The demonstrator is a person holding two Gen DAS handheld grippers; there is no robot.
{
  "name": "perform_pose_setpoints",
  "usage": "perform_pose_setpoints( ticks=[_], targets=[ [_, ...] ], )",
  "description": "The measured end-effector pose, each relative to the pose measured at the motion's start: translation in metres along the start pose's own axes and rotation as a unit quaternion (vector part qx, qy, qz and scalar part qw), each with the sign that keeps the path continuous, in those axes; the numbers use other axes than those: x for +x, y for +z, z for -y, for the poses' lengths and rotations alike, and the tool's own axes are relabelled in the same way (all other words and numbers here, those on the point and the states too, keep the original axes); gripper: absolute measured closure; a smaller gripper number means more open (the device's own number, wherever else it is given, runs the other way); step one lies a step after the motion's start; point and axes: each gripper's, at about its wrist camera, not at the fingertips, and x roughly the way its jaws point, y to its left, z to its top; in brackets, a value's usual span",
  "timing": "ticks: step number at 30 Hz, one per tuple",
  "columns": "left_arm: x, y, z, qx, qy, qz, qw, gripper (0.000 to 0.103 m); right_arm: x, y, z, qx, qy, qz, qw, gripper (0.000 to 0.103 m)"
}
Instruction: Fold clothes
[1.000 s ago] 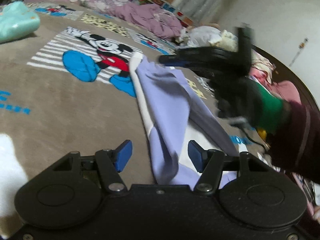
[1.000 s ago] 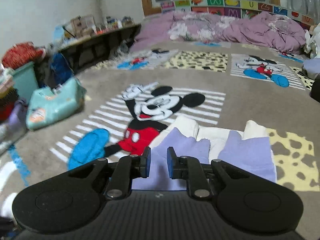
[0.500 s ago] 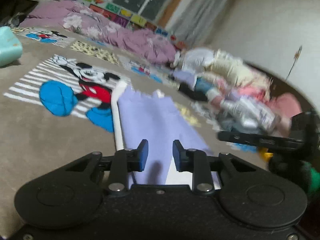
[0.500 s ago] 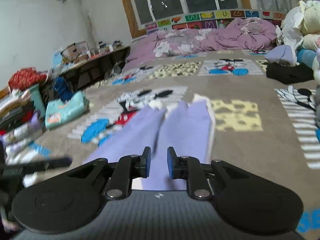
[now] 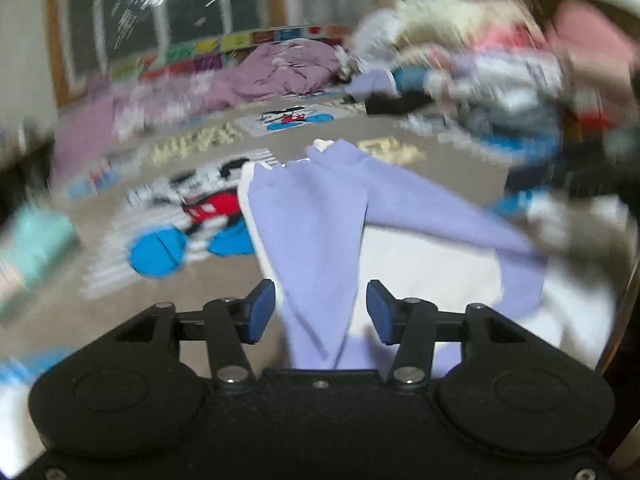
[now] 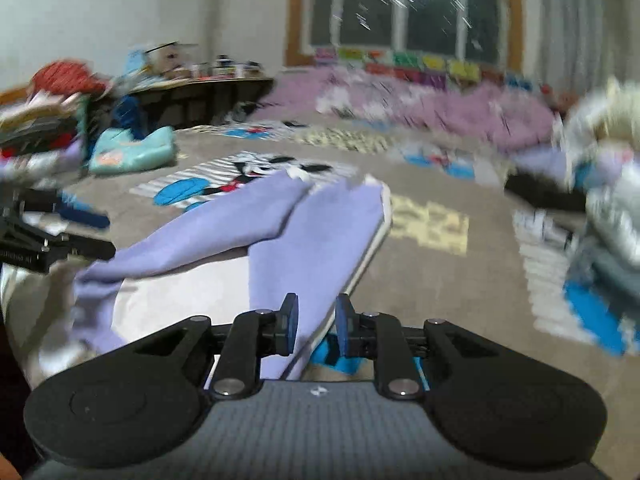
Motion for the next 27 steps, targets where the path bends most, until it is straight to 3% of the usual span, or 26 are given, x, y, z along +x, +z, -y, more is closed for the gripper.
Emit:
perform_pose_setpoints(
  ticks=[3,6,12,18,27],
  targets=[
    [-0.003,-0.005,0.003,0.008,0.01,-0.01,0.9999,0.053,-0.014,-0.009,-0.013,-0.07,0.001,0.002,0.998,0.081],
    [0.003,0.005,-0.004,-0.025,-0.001,-0.017,0.9995,0.053,-0.022,-0.022,-0.021,-0.084,-0.005,0.003,0.996,0.081],
    [0.042,0.063,-0.04,-0.079,-0.062,-0.02,0.9947,0.053,-0.022,-0.043,-0.012,0.009,-0.022,0.009,1.0,0.08],
    [0.119,0.117,-0.083,-0.105,-0.066,-0.063,0.9902,0.06,-0.021,-0.043,0.003,0.075,0.001,0.051,0.996,0.069],
    [0.225,0.14,-0.116,-0.108,-0.081,-0.132,0.982,0.061,0.012,-0.035,0.003,0.071,0.045,0.059,0.995,0.068]
  ],
)
